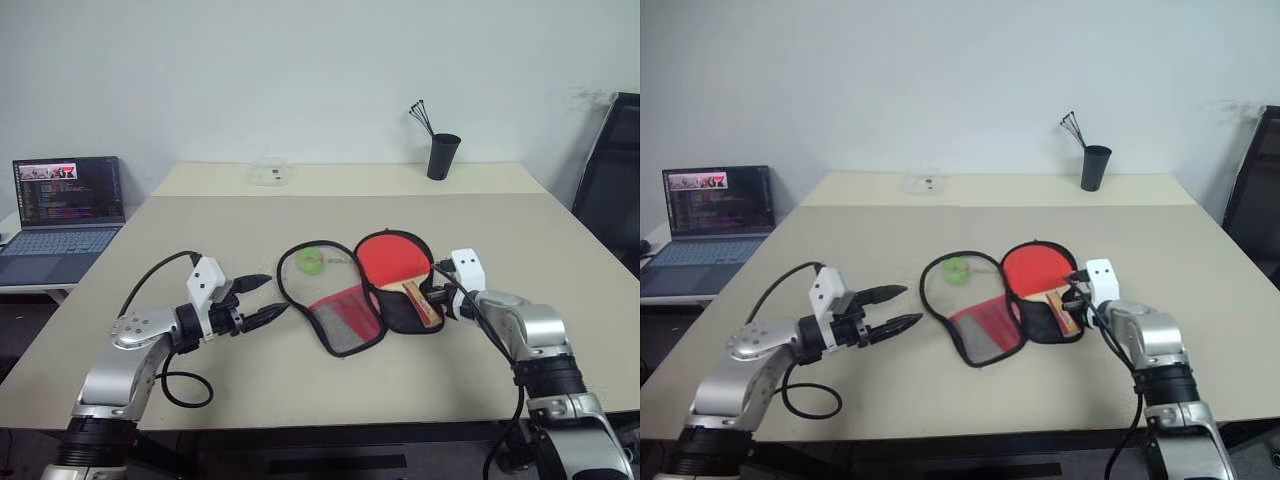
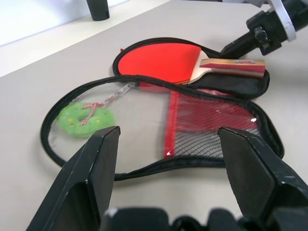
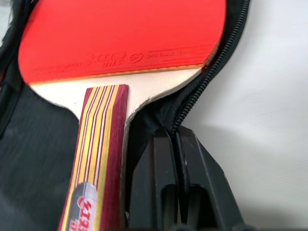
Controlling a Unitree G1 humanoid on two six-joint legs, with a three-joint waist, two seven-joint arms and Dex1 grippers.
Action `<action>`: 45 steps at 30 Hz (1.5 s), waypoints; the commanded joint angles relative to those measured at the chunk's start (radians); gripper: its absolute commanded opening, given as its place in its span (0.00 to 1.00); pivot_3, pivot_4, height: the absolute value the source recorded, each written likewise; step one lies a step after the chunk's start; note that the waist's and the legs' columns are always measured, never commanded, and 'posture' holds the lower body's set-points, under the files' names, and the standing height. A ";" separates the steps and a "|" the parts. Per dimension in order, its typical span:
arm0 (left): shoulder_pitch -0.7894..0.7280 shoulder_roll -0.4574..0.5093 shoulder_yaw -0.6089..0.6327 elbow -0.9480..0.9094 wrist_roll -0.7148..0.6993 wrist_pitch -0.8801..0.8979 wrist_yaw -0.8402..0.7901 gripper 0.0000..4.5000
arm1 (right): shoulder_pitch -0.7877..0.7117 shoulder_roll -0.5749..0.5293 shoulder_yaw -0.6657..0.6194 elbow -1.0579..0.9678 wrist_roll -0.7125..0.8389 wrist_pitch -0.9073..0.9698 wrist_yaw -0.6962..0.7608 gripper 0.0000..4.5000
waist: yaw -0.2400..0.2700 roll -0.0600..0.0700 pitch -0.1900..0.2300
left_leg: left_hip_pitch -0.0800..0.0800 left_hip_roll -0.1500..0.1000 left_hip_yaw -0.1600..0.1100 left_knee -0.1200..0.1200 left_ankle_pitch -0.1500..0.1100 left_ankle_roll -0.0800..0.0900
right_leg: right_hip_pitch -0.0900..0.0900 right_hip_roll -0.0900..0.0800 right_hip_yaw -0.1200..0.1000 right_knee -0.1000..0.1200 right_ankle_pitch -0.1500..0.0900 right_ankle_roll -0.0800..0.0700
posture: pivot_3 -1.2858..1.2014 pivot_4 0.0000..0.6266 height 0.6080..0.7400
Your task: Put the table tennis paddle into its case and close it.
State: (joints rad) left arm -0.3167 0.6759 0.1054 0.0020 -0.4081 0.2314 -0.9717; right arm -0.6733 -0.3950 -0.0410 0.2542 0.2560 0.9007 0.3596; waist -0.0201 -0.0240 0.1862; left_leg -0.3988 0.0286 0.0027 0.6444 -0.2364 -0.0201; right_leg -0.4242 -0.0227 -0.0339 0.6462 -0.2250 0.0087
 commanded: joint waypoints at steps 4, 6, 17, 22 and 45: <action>-0.022 -0.009 0.006 -0.010 0.001 -0.021 -0.004 0.79 | -0.064 -0.006 -0.029 0.019 0.006 -0.016 0.015 0.09 | 0.000 0.000 0.000 | 0.000 0.000 0.000 0.000 0.000 0.000 | 0.000 0.000 0.000 0.000 0.000 0.000 | 0.52 0.24 1.00; -0.021 -0.009 0.007 -0.011 0.000 -0.021 -0.005 0.79 | -0.063 0.000 -0.033 0.005 0.003 -0.019 0.002 0.20 | -0.001 0.000 0.000 | 0.000 0.000 0.000 0.000 0.000 0.000 | 0.000 0.000 0.000 0.000 0.000 0.000 | 0.52 0.24 1.00; 0.027 0.004 0.026 0.004 0.003 -0.018 -0.013 0.79 | -0.023 -0.132 -0.089 -0.279 0.162 0.069 0.206 0.86 | -0.003 0.000 0.000 | 0.000 0.001 0.000 0.000 0.000 0.000 | 0.000 0.000 0.000 0.000 0.000 0.000 | 0.52 0.24 1.00; 0.016 -0.001 -0.008 0.060 0.040 0.017 0.009 0.79 | 0.085 -0.283 -0.081 -0.513 0.299 0.133 0.394 0.86 | -0.001 0.000 0.000 | 0.000 0.001 -0.001 0.000 0.000 0.000 | 0.000 0.000 0.000 0.000 0.000 0.000 | 0.52 0.24 1.00; -0.211 -0.127 -0.118 0.518 0.254 -0.112 0.106 0.01 | 0.186 -0.387 -0.050 -0.673 0.370 0.074 0.458 0.87 | 0.020 -0.001 0.000 | 0.001 0.000 0.000 0.001 0.000 0.000 | 0.002 0.000 -0.002 0.000 0.000 0.000 | 0.52 0.24 1.00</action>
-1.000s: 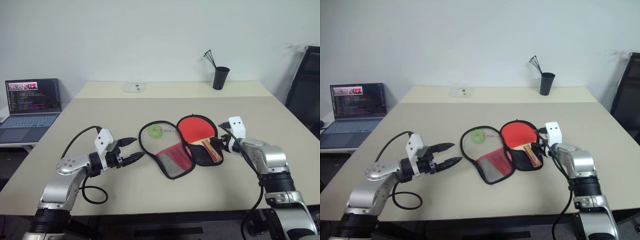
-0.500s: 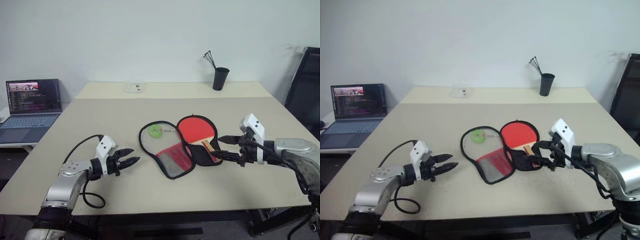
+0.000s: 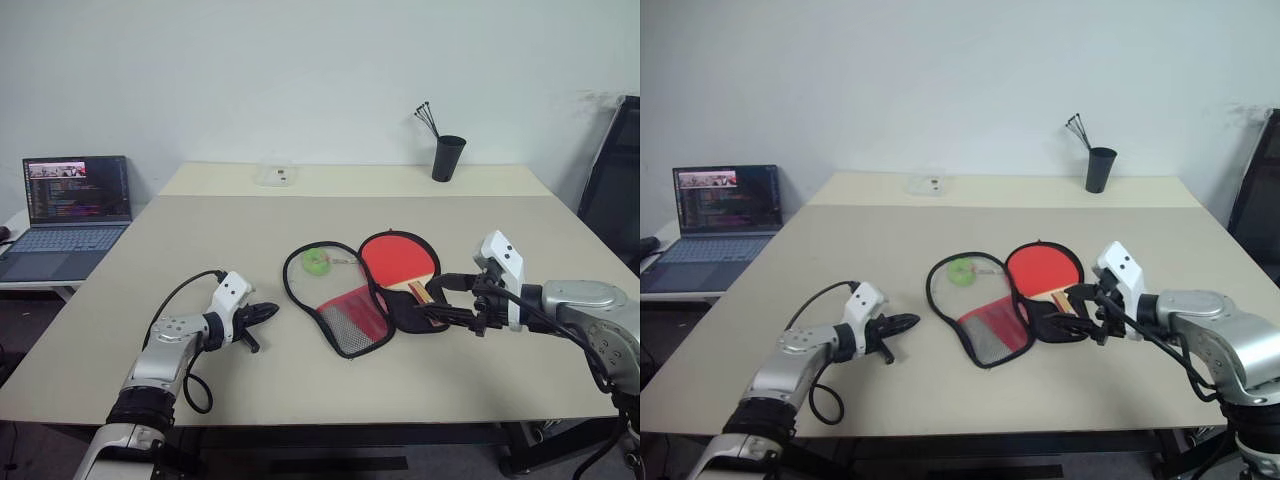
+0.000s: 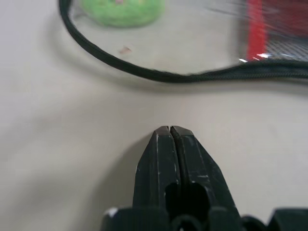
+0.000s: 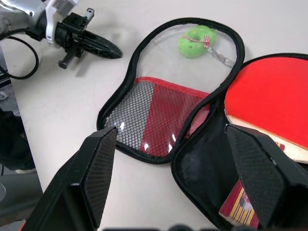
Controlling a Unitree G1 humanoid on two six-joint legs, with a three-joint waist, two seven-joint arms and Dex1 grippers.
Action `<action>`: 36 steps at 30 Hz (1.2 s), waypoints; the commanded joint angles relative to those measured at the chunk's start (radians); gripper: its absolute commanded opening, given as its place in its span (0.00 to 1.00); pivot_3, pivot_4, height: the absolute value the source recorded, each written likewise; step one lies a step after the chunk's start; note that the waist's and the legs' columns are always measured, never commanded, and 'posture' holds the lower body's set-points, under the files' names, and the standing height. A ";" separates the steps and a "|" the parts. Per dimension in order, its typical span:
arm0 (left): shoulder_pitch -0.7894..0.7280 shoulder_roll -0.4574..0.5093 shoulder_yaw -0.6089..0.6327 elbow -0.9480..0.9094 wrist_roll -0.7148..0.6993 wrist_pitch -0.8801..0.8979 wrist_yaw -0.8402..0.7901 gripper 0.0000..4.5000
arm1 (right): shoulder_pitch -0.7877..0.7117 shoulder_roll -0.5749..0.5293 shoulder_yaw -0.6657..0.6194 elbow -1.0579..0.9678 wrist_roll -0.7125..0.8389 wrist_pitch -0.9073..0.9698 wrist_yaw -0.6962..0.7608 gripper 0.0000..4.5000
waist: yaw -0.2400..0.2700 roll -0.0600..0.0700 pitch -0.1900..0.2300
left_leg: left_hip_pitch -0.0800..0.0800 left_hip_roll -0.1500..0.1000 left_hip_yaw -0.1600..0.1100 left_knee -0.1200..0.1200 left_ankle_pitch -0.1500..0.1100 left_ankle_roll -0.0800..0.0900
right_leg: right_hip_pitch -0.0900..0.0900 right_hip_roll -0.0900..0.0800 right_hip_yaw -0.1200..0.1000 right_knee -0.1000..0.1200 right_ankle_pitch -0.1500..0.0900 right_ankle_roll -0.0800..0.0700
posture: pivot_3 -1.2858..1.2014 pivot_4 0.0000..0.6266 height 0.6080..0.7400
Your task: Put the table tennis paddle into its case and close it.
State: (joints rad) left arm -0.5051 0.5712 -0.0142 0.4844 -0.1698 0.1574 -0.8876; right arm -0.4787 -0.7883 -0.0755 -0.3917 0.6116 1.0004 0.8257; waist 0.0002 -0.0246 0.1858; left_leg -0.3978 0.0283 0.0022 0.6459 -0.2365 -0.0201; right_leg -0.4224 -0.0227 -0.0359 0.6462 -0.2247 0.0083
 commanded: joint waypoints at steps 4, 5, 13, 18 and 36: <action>-0.064 -0.084 -0.008 0.117 0.031 -0.079 0.043 0.01 | -0.017 0.019 -0.011 -0.021 0.011 -0.033 -0.020 0.87 | 0.011 0.000 0.000 | 0.000 -0.001 -0.001 0.001 0.000 0.000 | 0.001 0.000 0.000 0.000 0.000 0.000 | 0.52 0.24 1.00; -0.076 -0.100 -0.009 0.134 0.031 -0.084 0.042 0.01 | -0.019 0.020 -0.010 -0.021 0.011 -0.033 -0.021 0.87 | 0.015 0.001 0.000 | 0.001 -0.001 -0.001 0.001 0.000 0.000 | 0.001 -0.001 -0.001 0.000 0.000 0.000 | 0.52 0.24 1.00; -0.154 -0.146 -0.057 0.178 0.073 -0.104 -0.009 0.01 | -0.019 0.010 -0.018 -0.020 0.017 -0.028 -0.022 0.87 | 0.028 0.001 -0.001 | 0.000 -0.002 -0.001 0.002 0.000 0.000 | 0.002 -0.004 -0.002 0.000 0.000 0.000 | 0.52 0.24 1.00; -0.208 -0.122 -0.093 0.173 0.104 -0.082 -0.062 0.01 | -0.014 0.002 -0.027 -0.022 0.021 -0.024 -0.021 0.87 | 0.025 0.001 -0.001 | -0.001 -0.002 0.000 0.001 0.000 0.000 | 0.002 -0.003 -0.002 -0.001 0.000 0.000 | 0.52 0.24 1.00; -0.379 -0.329 -0.137 0.106 0.087 -0.042 -0.049 0.01 | 0.071 -0.113 -0.108 0.011 0.013 -0.039 0.017 0.87 | 0.023 0.000 0.000 | -0.002 -0.003 0.000 0.002 0.000 0.000 | 0.001 -0.002 -0.001 -0.001 0.000 0.000 | 0.52 0.24 1.00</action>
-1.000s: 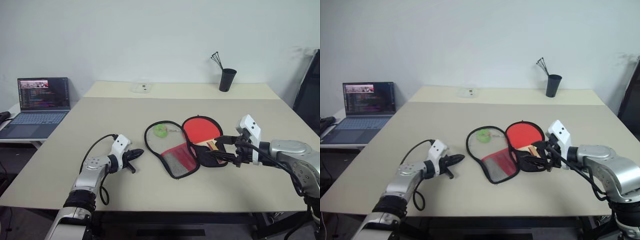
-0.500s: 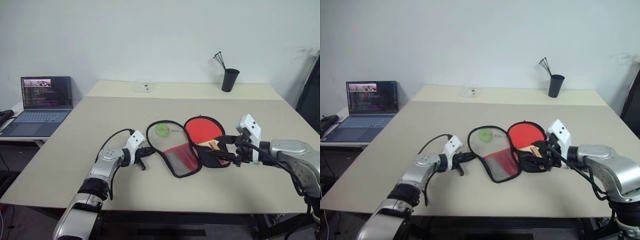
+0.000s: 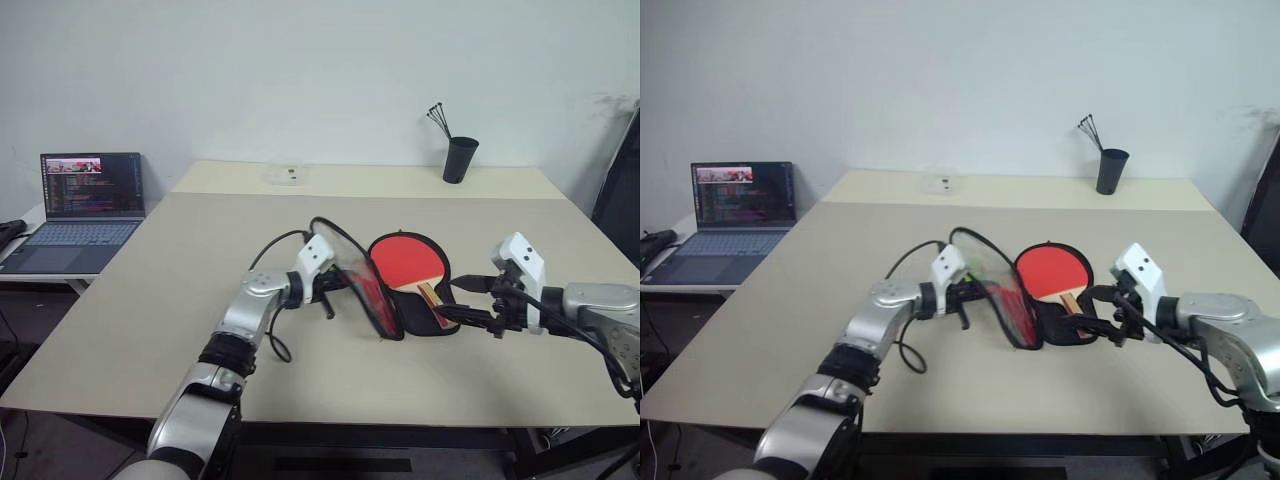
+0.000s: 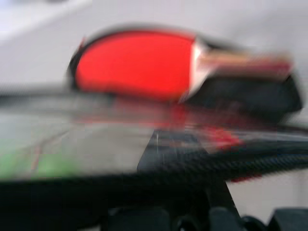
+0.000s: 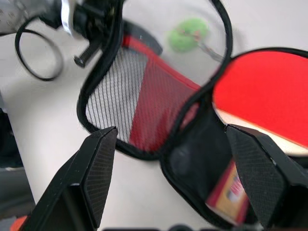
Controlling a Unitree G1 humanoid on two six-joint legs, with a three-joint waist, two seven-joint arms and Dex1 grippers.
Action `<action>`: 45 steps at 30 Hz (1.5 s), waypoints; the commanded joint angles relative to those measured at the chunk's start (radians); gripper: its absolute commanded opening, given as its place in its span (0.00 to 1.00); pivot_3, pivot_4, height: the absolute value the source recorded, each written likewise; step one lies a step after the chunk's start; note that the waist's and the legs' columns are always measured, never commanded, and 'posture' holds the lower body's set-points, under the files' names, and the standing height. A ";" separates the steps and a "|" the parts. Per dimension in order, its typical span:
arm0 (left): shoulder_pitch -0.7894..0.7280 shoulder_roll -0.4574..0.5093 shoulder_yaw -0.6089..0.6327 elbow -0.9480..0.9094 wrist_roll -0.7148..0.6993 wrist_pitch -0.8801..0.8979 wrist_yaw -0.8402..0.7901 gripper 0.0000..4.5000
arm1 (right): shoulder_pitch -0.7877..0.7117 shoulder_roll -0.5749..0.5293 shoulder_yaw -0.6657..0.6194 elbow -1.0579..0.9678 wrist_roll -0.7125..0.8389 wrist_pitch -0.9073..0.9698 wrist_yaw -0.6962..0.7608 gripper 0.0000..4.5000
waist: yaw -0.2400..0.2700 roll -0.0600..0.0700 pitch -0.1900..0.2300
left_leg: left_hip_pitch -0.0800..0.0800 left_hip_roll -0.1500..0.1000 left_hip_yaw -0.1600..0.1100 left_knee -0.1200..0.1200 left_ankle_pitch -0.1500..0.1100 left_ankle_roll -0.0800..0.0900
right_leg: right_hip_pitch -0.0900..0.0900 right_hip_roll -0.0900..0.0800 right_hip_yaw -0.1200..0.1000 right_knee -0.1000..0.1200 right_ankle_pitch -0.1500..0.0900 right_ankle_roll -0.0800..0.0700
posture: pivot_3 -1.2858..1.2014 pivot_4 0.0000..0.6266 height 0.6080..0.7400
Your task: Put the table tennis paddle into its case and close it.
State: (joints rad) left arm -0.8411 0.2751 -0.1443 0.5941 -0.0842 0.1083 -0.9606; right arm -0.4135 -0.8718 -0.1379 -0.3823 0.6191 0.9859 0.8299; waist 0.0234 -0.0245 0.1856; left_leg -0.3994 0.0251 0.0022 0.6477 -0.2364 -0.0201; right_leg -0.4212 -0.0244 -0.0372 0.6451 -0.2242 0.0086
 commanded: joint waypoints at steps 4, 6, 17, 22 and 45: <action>-0.108 -0.089 -0.013 0.075 0.016 -0.014 0.056 0.01 | 0.027 -0.050 -0.066 0.013 0.001 -0.027 0.008 0.87 | -0.008 0.000 0.000 | 0.001 0.001 0.000 0.000 0.000 0.000 | 0.000 0.001 0.001 0.000 0.000 0.000 | 0.52 0.24 1.00; -0.149 -0.118 -0.017 0.149 0.037 -0.056 0.080 0.01 | 0.036 -0.053 -0.070 0.023 -0.010 -0.034 0.002 0.87 | -0.008 0.000 0.000 | 0.001 0.001 0.000 0.000 0.000 0.000 | 0.000 0.002 0.000 0.000 0.000 0.000 | 0.52 0.24 1.00; -0.258 -0.185 0.021 0.418 0.080 -0.208 0.242 0.01 | 0.023 -0.020 -0.045 0.072 -0.055 -0.076 -0.052 0.87 | -0.016 -0.001 0.001 | 0.000 0.001 0.000 0.000 0.000 0.000 | 0.000 0.002 0.001 0.000 0.000 0.000 | 0.52 0.24 1.00; -0.231 -0.145 0.091 0.332 -0.017 -0.206 0.125 0.00 | -0.068 0.053 -0.028 0.218 -0.106 -0.095 -0.134 0.99 | -0.028 -0.001 0.001 | 0.001 0.001 0.001 0.000 0.000 0.000 | 0.000 0.002 0.001 0.000 0.000 0.000 | 0.52 0.24 1.00; 0.397 0.344 0.307 -0.693 -0.421 0.392 -0.052 0.00 | -0.472 0.358 0.164 1.135 -0.398 -0.425 -0.101 1.00 | -0.039 0.000 0.000 | 0.002 0.003 0.001 -0.001 0.000 0.000 | -0.001 0.002 0.004 0.001 0.002 -0.004 | 0.52 0.24 1.00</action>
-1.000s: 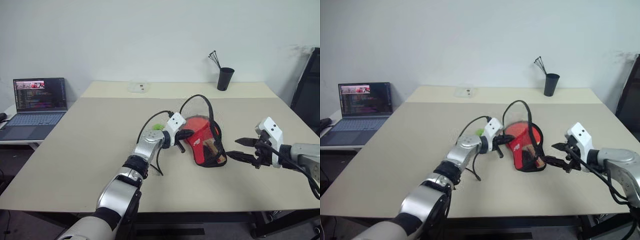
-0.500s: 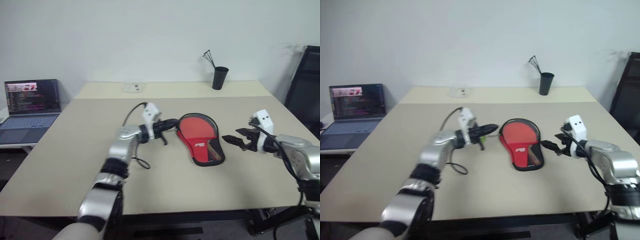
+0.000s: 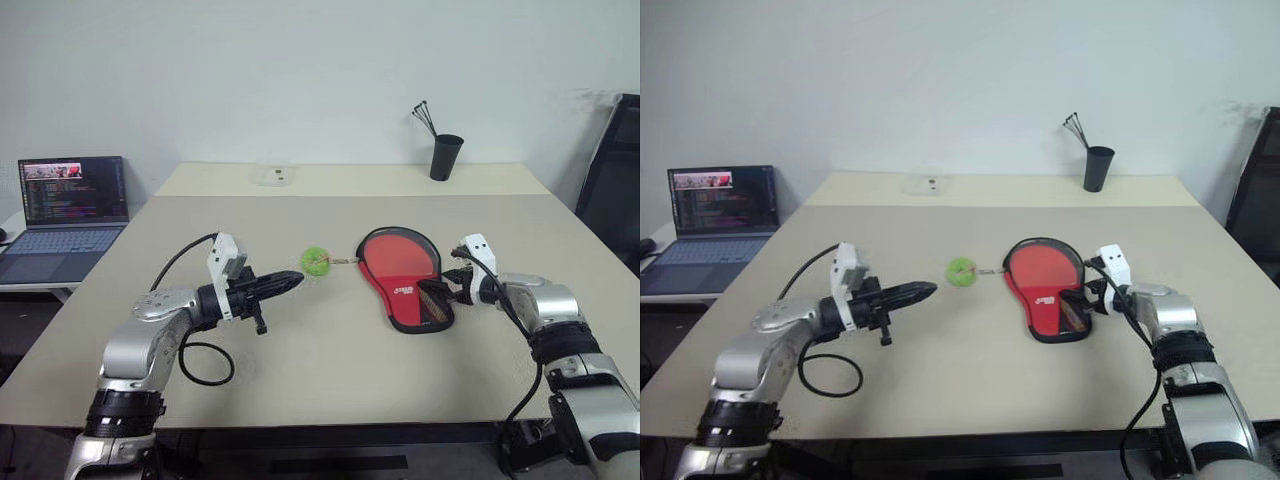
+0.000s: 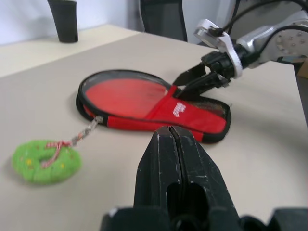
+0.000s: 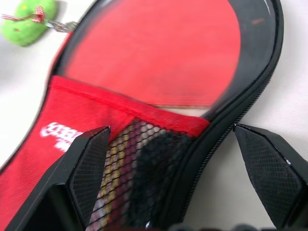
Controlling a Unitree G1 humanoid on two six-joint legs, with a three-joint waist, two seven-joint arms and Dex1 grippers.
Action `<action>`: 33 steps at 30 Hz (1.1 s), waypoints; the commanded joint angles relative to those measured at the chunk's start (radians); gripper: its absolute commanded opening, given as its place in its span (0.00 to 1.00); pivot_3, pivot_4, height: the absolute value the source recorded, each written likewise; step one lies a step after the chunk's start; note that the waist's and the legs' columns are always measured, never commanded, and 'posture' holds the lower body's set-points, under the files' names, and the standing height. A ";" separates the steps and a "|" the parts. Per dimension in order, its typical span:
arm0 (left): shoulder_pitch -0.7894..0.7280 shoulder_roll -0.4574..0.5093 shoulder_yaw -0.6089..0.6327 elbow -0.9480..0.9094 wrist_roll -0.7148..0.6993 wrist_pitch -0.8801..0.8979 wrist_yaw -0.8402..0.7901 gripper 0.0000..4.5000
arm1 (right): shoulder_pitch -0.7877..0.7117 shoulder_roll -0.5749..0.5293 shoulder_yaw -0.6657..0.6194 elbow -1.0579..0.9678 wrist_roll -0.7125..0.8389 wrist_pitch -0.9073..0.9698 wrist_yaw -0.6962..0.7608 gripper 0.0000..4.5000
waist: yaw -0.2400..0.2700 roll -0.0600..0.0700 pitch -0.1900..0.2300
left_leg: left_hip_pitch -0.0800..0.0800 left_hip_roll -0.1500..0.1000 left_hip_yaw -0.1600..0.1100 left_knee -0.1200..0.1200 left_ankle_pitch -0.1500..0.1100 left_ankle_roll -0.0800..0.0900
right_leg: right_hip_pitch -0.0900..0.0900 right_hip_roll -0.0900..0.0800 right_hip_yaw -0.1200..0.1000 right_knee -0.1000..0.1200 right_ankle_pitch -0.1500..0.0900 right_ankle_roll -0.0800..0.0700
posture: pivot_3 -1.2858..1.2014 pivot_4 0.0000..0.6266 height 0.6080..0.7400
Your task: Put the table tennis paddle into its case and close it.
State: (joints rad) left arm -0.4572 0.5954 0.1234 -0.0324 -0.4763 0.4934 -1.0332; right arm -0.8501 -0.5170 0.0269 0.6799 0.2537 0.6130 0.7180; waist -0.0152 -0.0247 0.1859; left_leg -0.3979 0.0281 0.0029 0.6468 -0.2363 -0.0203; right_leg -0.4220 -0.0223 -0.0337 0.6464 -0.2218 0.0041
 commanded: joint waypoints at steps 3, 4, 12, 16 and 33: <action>0.026 0.037 0.045 -0.076 -0.035 0.006 0.036 0.00 | -0.042 0.004 0.022 0.146 -0.064 -0.062 0.047 1.00 | -0.001 0.000 0.000 | 0.001 0.000 0.000 0.000 0.000 0.000 | 0.000 0.000 0.000 0.000 0.000 0.000 | 0.52 0.24 1.00; 0.027 0.039 0.044 -0.078 -0.036 0.005 0.040 0.00 | -0.043 0.003 0.026 0.165 -0.076 -0.072 0.051 1.00 | -0.001 0.000 0.000 | 0.001 0.000 0.000 0.000 0.000 0.000 | 0.001 0.000 0.000 0.000 0.000 0.000 | 0.52 0.24 1.00; 0.026 0.046 0.036 -0.084 -0.035 0.000 0.053 0.00 | -0.039 -0.024 0.029 0.229 -0.117 -0.098 0.088 1.00 | 0.003 0.000 -0.001 | 0.002 0.000 0.000 0.000 0.000 0.000 | 0.002 0.000 0.000 0.000 0.000 0.000 | 0.52 0.24 1.00; 0.015 0.049 0.030 -0.077 -0.031 -0.003 0.050 0.00 | -0.028 -0.038 0.020 0.222 -0.121 -0.085 0.102 1.00 | 0.014 0.000 -0.001 | 0.002 0.000 0.000 0.000 0.000 0.000 | 0.002 0.000 0.000 0.000 0.000 0.000 | 0.52 0.24 1.00; -0.028 0.048 -0.004 -0.047 -0.013 -0.025 0.037 0.00 | 0.006 0.022 0.043 0.158 -0.154 -0.052 0.086 0.81 | 0.011 -0.002 -0.002 | 0.003 0.000 0.001 0.000 0.000 0.000 | 0.002 0.000 0.000 0.000 0.000 0.000 | 0.52 0.24 1.00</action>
State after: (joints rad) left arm -0.4652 0.6330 0.1147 -0.0674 -0.4867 0.4897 -0.9932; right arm -0.8794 -0.5188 0.0319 0.8274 0.1247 0.5234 0.8040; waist -0.0038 -0.0270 0.1836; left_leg -0.3942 0.0284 0.0036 0.6466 -0.2363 -0.0203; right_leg -0.4197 -0.0219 -0.0337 0.6469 -0.2221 0.0043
